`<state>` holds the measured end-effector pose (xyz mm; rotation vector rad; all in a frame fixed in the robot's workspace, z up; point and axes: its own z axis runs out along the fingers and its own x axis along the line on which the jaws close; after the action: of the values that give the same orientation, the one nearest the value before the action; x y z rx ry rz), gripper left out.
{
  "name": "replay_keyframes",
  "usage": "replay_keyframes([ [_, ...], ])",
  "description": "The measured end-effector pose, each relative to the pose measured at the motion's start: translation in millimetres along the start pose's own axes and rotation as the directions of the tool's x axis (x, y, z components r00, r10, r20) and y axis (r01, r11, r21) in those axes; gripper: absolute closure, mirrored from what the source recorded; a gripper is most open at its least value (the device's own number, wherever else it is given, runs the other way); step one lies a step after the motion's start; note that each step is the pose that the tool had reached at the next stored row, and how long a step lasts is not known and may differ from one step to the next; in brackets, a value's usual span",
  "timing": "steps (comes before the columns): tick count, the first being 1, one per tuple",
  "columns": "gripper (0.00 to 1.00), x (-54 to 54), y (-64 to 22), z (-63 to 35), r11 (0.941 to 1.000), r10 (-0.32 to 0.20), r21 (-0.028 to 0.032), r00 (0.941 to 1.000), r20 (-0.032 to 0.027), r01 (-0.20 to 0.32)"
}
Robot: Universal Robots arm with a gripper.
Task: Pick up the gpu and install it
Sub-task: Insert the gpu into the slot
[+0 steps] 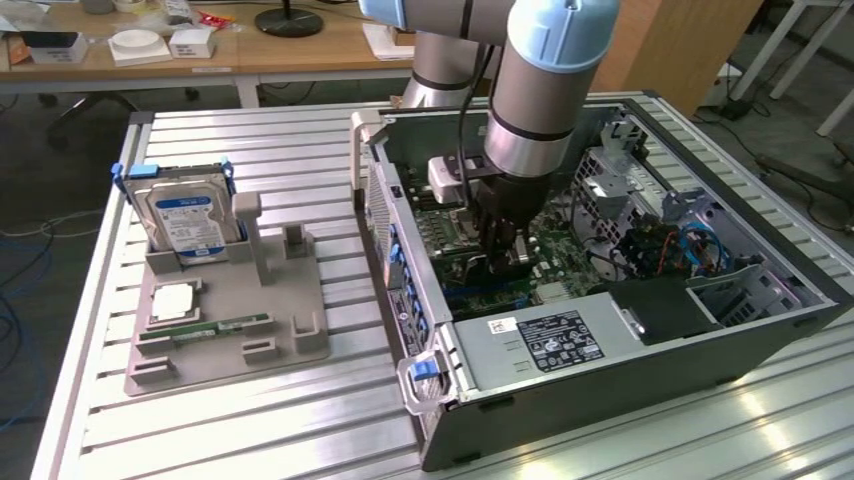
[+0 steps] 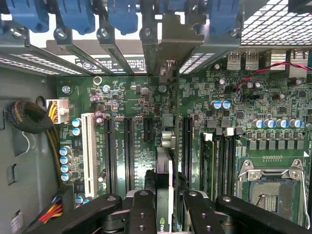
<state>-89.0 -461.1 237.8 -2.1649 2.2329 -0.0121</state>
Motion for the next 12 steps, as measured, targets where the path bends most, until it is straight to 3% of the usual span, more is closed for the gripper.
replay_keyframes([
  [7,0.74,-0.4,-0.3,-1.8,1.0,0.0,0.0015,1.0,0.0029,0.0],
  [9,0.74,-0.1,-0.2,-3.3,1.0,0.0,-0.0002,1.0,0.0,0.0],
  [12,0.74,-0.1,-0.1,-3.2,1.0,0.0,-0.0002,1.0,0.0002,0.0],
])
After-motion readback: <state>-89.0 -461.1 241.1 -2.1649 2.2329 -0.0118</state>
